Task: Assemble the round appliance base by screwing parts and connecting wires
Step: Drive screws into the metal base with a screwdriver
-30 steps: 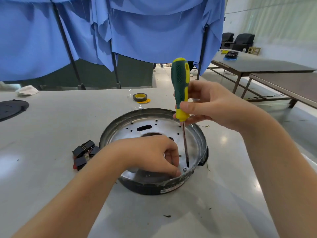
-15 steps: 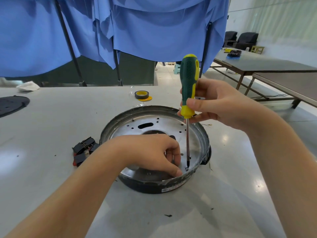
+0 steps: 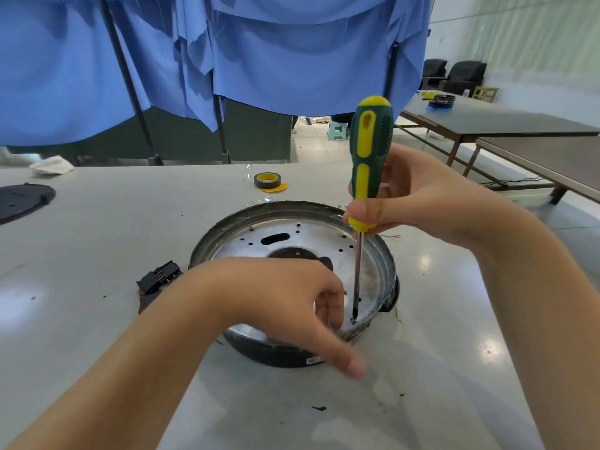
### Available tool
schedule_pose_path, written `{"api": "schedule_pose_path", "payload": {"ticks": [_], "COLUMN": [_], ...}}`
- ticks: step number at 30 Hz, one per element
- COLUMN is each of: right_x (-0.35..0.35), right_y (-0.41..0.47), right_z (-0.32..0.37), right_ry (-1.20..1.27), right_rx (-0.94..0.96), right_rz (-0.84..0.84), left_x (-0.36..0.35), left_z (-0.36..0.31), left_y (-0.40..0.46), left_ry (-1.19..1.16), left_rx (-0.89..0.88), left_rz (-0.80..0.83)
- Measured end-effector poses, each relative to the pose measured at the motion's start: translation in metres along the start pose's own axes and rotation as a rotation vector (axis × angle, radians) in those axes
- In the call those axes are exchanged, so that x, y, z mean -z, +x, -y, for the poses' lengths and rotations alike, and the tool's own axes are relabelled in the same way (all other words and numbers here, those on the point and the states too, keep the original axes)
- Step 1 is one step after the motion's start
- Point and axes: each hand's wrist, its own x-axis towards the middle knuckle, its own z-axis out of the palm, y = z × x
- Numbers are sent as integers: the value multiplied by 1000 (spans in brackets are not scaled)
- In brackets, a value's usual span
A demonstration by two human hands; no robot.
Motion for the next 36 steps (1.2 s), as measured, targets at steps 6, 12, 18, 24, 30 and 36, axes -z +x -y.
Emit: {"api": "schedule_pose_path", "payload": {"ticks": [6, 12, 18, 24, 30, 36], "right_x": [2, 12, 5, 1, 0, -1], "right_y": [-3, -7, -3, -3, -3, -3], "right_z": [4, 4, 4, 8, 5, 3], "right_ry": [-38, -9, 65, -54, 61, 189], "right_rx": [38, -39, -48, 11, 3, 32], "right_rz": [35, 107, 76, -16, 31, 211], "left_x": [-11, -9, -7, -9, -7, 1], "left_z": [-7, -7, -5, -3, -2, 1], "left_y": [-4, -6, -8, -6, -6, 2], "left_ry": [241, 241, 223, 242, 193, -20], "left_rx": [-3, 21, 58, 71, 100, 23], "left_rz": [-114, -97, -52, -54, -29, -26]}}
